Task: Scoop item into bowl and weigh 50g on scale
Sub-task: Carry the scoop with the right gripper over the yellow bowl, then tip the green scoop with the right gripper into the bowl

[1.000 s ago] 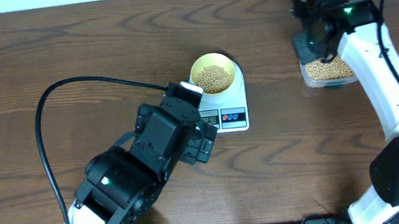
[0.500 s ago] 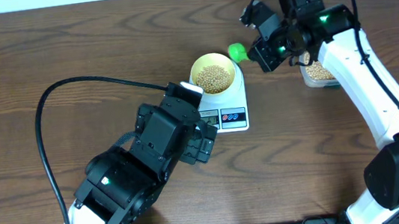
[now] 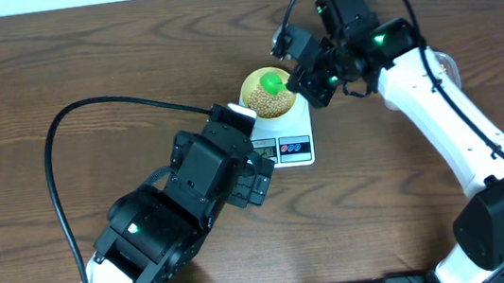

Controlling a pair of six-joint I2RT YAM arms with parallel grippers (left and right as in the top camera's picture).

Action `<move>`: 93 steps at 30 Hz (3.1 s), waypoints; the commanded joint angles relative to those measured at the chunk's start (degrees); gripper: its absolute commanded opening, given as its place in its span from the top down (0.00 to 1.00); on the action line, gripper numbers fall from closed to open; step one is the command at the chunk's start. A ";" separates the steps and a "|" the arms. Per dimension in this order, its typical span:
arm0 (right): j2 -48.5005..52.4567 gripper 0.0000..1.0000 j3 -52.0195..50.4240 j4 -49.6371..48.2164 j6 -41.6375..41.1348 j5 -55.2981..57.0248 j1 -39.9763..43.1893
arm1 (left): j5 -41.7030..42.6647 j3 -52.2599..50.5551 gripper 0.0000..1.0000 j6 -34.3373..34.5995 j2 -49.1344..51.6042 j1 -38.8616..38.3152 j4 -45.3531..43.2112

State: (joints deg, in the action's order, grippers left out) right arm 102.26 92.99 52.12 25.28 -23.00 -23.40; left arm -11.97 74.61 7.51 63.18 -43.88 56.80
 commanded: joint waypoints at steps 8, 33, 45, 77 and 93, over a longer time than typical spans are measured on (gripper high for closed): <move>3.72 0.99 -0.92 -1.95 2.25 8.24 -2.82 | -0.55 0.31 0.02 0.09 0.07 0.17 0.17; 9.42 0.99 -0.92 -6.47 -0.31 12.50 -4.20 | -0.55 0.31 0.02 0.09 0.07 0.17 0.17; 9.42 0.99 -0.92 -5.60 -4.31 8.90 -4.44 | -0.55 0.31 0.02 0.09 0.07 0.17 0.17; 9.42 0.99 -0.92 -4.52 -12.76 2.67 -3.37 | -0.55 0.31 0.02 0.11 0.07 0.17 0.17; 9.42 0.99 -0.92 -4.57 -15.67 1.57 -2.38 | -0.55 0.31 0.02 0.09 0.07 0.17 0.17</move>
State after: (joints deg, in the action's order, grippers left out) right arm 111.11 92.40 47.55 11.31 -20.25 -26.61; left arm -11.97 74.61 7.51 63.18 -43.88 56.80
